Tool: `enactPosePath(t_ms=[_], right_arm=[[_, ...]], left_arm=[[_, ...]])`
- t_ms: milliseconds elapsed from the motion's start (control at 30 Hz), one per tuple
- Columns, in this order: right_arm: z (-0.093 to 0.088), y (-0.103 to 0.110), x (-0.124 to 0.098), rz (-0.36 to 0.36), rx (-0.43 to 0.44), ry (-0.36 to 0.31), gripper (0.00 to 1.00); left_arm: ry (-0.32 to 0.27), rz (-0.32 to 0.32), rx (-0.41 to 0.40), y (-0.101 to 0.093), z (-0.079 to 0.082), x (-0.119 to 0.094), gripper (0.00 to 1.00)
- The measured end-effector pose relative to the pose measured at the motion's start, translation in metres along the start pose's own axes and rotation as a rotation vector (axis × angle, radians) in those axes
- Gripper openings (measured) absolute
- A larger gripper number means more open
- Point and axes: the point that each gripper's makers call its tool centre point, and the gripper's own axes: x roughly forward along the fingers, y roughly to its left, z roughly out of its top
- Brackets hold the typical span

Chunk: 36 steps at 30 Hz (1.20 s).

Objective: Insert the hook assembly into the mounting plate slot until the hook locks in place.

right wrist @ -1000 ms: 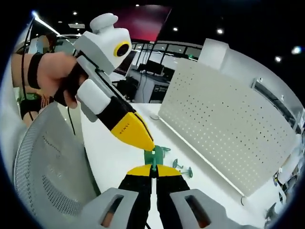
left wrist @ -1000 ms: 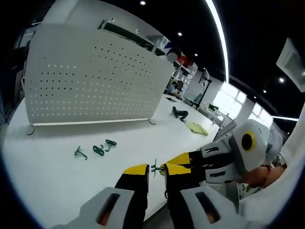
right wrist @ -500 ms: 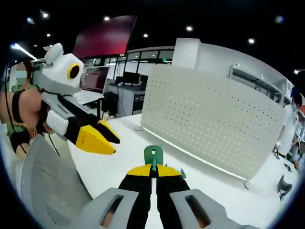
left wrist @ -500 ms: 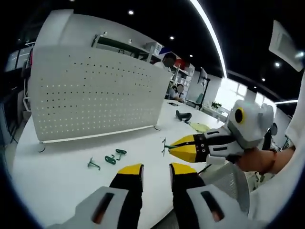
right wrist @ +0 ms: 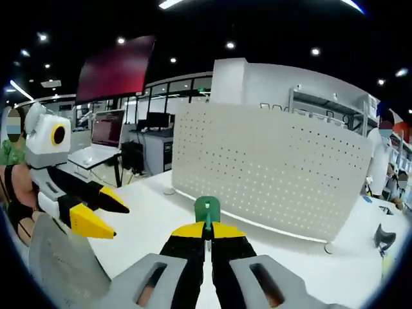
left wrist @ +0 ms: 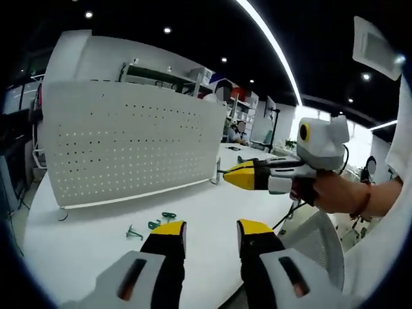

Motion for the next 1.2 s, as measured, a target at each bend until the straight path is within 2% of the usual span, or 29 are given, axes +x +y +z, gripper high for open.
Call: enactPosePath(t_ms=[267,433,600,700,767,1067,1200], right_arm=[[0.02,-0.015,0.007,-0.038,0.028,-0.04,0.0],[0.031,-0.025,0.012,-0.062,0.03,-0.057,0.0],[0.037,-0.034,0.018,-0.081,0.063,-0.076,0.0],[0.042,-0.042,0.022,-0.105,0.079,-0.087,0.0],[0.045,-0.045,0.024,-0.112,0.087,-0.095,0.0],[0.059,-0.069,0.038,-0.155,0.123,-0.124,0.0],[0.065,-0.077,0.045,-0.167,0.122,-0.133,0.0]], left_arm=[[-0.026,-0.016,0.015,-0.005,0.0,-0.001,0.41],[-0.074,0.019,0.017,0.003,0.007,-0.002,0.48],[-0.077,0.036,0.032,0.009,0.007,-0.004,0.49],[-0.115,0.044,0.025,0.013,0.013,-0.006,0.54],[-0.14,0.047,0.048,0.014,0.018,-0.006,0.54],[-0.127,0.015,0.061,0.019,0.016,0.001,0.57],[-0.124,0.001,0.091,0.018,0.018,0.004,0.61]])
